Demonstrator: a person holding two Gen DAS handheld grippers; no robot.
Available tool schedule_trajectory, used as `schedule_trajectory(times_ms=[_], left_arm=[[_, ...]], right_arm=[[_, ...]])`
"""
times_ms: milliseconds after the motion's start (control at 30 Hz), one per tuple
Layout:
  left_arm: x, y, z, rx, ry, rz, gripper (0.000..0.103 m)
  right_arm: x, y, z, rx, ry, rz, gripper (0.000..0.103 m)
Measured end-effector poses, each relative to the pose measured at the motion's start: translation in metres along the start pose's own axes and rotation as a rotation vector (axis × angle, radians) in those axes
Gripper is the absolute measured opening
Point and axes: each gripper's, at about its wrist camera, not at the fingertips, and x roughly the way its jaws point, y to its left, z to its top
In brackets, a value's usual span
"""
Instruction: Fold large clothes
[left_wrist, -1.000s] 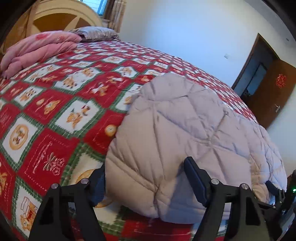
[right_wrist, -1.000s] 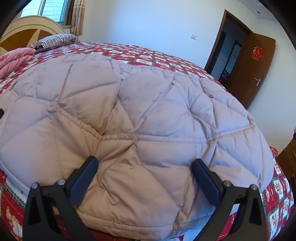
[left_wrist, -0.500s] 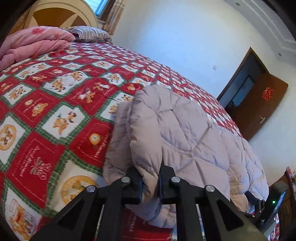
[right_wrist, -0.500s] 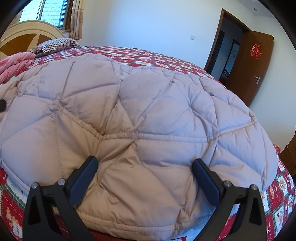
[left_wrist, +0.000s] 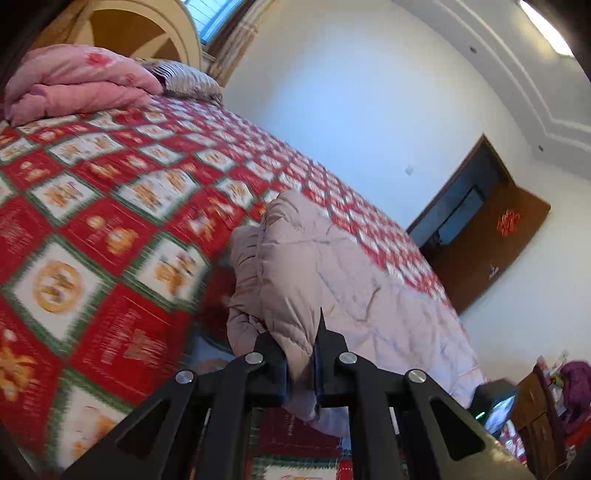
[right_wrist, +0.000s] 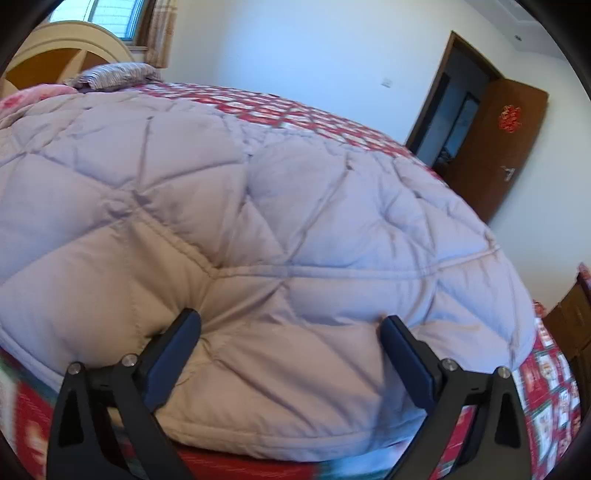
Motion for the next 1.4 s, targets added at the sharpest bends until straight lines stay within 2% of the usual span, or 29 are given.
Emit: schedule_trajectory(times_ms=[133, 300, 367, 400, 467, 567, 667, 733, 867, 967, 1067, 1167, 1300, 1367, 1400], left_arm=[[-0.047, 0.002, 0.03, 0.054, -0.099, 0.042, 0.009], [-0.076, -0.021, 0.061, 0.165, -0.179, 0.097, 0.009], [-0.074, -0.042, 0.066, 0.206, -0.189, 0.084, 0.009], [-0.073, -0.049, 0.066, 0.222, -0.191, 0.076, 0.009], [-0.061, -0.085, 0.064, 0.29, -0.19, 0.036, 0.009], [-0.041, -0.142, 0.052, 0.399, -0.172, -0.04, 0.009], [-0.02, -0.196, 0.027, 0.517, -0.145, -0.1, 0.009], [0.005, -0.235, 0.0, 0.614, -0.097, -0.14, 0.009], [0.064, -0.28, -0.065, 0.804, 0.028, -0.152, 0.009], [0.102, -0.291, -0.119, 0.927, 0.137, -0.13, 0.009], [0.118, -0.293, -0.164, 1.082, 0.158, -0.091, 0.009], [0.117, -0.294, -0.183, 1.148, 0.156, -0.078, 0.009], [0.112, -0.304, -0.186, 1.194, 0.125, -0.034, 0.012], [0.106, -0.312, -0.189, 1.227, 0.097, 0.005, 0.016], [0.102, -0.314, -0.188, 1.234, 0.086, 0.015, 0.022]], right_arm=[[-0.018, 0.051, 0.002, -0.049, -0.047, 0.05, 0.1], [-0.046, 0.107, 0.008, -0.109, -0.087, 0.226, 0.1], [-0.057, 0.103, 0.008, -0.126, -0.082, 0.313, 0.1], [-0.063, 0.092, 0.008, -0.123, -0.081, 0.355, 0.1], [-0.073, 0.058, 0.004, -0.093, -0.098, 0.386, 0.1], [-0.076, -0.014, -0.003, 0.0, -0.131, 0.334, 0.103], [-0.056, -0.102, -0.012, 0.155, -0.09, 0.207, 0.103], [-0.046, -0.155, -0.023, 0.252, -0.068, 0.118, 0.103], [-0.034, -0.225, -0.044, 0.408, -0.035, 0.049, 0.103], [-0.03, -0.245, -0.055, 0.468, -0.019, 0.024, 0.103], [-0.023, -0.253, -0.06, 0.491, -0.002, 0.023, 0.103], [-0.018, -0.251, -0.066, 0.497, 0.012, 0.035, 0.103], [-0.005, -0.252, -0.069, 0.495, 0.031, 0.033, 0.103], [-0.001, -0.252, -0.071, 0.499, 0.043, 0.031, 0.103], [0.0, -0.252, -0.072, 0.5, 0.049, 0.031, 0.103]])
